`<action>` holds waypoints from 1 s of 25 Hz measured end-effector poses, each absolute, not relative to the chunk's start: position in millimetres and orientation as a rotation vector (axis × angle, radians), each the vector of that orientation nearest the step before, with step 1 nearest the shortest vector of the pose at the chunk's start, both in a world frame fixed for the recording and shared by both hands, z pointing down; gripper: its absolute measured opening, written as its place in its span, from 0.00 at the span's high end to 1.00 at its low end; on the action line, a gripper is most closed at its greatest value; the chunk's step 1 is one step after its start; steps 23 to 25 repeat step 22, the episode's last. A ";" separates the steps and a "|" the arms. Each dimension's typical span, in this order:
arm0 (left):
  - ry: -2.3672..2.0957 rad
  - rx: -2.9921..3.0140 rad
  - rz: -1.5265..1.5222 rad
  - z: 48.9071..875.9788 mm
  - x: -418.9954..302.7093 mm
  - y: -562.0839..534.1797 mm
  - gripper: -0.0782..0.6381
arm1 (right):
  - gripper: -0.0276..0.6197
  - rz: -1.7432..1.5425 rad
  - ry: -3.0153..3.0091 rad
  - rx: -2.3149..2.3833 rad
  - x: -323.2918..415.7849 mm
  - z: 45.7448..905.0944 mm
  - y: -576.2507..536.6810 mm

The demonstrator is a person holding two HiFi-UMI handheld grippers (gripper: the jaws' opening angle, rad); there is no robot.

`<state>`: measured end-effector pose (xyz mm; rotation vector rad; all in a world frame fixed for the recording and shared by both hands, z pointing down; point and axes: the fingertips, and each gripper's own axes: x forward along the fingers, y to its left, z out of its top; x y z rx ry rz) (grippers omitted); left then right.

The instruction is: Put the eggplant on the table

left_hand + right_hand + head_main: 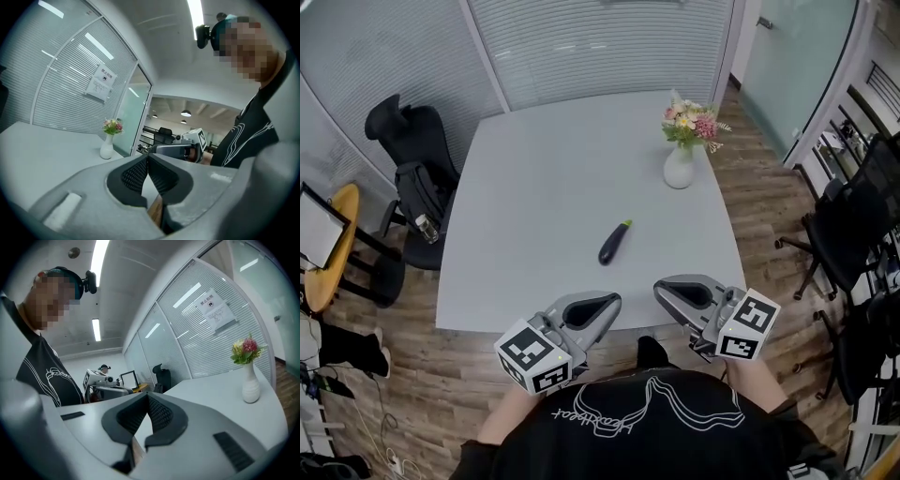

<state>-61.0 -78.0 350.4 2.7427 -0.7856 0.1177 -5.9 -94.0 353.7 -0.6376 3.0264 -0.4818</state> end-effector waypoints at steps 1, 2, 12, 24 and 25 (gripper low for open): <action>-0.790 2.738 0.120 351.0 -60.8 -77.4 0.87 | 0.95 -0.487 3.027 -0.636 -5.9 354.2 -92.2; -0.795 2.730 0.118 351.2 -61.4 -77.3 0.87 | 0.95 -0.491 3.029 -0.636 -6.2 354.8 -90.7; -0.801 2.705 0.119 351.5 -60.3 -83.2 0.87 | 0.95 -0.501 3.030 -0.654 -2.5 357.9 -93.9; -0.816 2.699 0.135 360.1 -58.8 -96.0 0.87 | 0.95 -0.528 3.026 -0.662 -1.4 367.4 -108.0; -0.816 2.699 0.135 360.1 -58.8 -96.0 0.87 | 0.95 -0.528 3.026 -0.662 -1.4 367.4 -108.0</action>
